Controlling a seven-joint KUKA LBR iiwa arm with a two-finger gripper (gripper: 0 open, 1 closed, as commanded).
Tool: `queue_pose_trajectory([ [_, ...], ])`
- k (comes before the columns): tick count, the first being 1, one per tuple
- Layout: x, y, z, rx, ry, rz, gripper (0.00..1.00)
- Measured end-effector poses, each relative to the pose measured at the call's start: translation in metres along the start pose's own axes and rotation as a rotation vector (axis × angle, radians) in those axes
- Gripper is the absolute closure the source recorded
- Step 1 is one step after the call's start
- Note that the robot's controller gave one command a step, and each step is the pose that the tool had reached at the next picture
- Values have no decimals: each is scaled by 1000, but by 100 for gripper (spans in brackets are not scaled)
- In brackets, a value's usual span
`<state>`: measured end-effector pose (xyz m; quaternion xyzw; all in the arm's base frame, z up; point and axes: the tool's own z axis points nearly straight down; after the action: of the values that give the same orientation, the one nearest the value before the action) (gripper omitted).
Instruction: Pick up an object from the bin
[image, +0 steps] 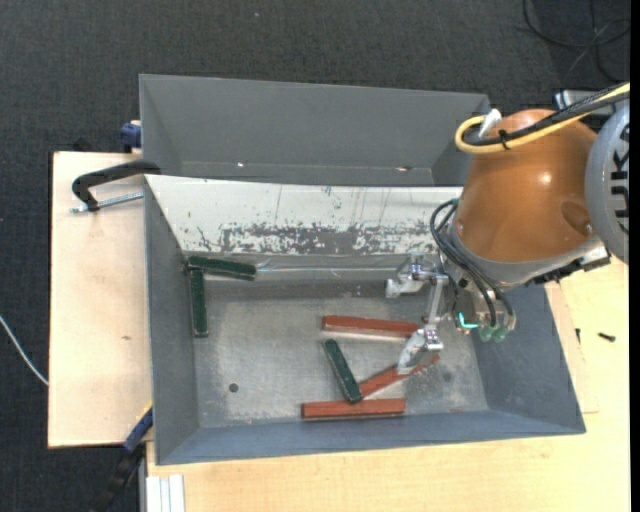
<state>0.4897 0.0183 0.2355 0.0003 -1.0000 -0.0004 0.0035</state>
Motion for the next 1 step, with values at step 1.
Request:
queue_pose_trajectory([
  [1,-2,0,-3,0,-8,1,0],
])
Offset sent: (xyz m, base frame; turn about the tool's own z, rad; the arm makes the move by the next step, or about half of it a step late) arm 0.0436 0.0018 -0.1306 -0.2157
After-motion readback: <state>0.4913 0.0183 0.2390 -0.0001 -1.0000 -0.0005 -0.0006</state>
